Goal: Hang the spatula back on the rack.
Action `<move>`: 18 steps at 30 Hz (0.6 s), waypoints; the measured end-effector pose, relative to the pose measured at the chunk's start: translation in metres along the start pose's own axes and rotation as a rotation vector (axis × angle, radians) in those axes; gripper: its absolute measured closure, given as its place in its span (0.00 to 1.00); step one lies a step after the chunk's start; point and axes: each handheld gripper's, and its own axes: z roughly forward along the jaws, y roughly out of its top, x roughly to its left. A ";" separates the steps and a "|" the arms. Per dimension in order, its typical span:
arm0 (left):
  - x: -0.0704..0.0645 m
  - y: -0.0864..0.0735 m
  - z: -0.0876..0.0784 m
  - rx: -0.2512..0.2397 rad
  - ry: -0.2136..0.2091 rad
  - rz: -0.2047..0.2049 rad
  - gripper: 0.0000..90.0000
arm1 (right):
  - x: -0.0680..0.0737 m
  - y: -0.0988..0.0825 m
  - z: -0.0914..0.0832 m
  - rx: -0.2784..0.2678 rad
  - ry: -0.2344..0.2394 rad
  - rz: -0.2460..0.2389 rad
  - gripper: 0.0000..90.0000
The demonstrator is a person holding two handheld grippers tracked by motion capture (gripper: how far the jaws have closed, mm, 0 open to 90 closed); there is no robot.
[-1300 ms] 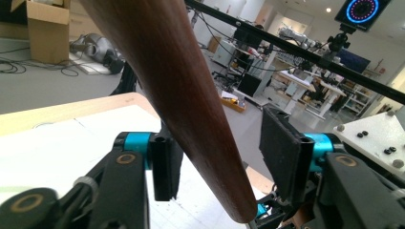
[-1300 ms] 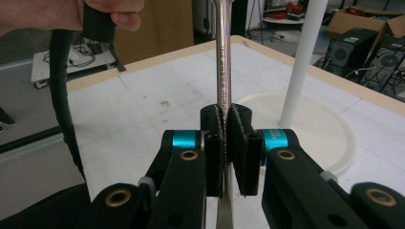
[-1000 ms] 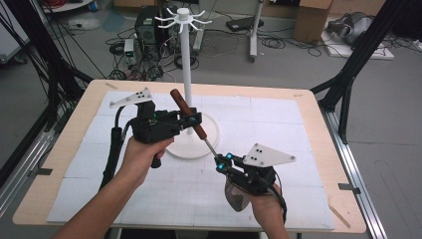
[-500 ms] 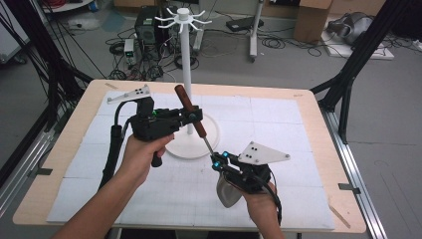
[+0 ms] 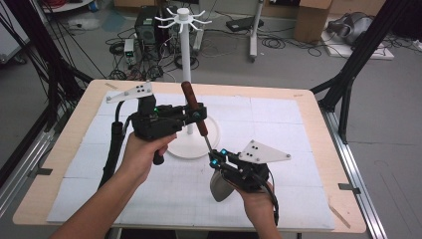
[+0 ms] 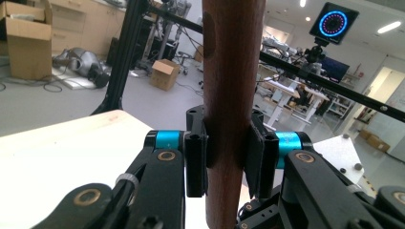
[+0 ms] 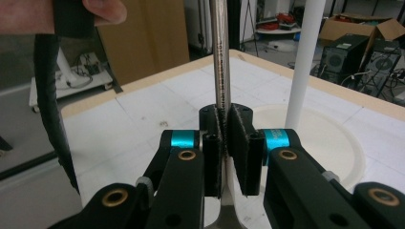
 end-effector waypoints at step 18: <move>0.007 0.026 0.000 0.091 0.000 0.149 0.81 | -0.024 -0.015 -0.038 -0.052 -0.161 0.052 0.35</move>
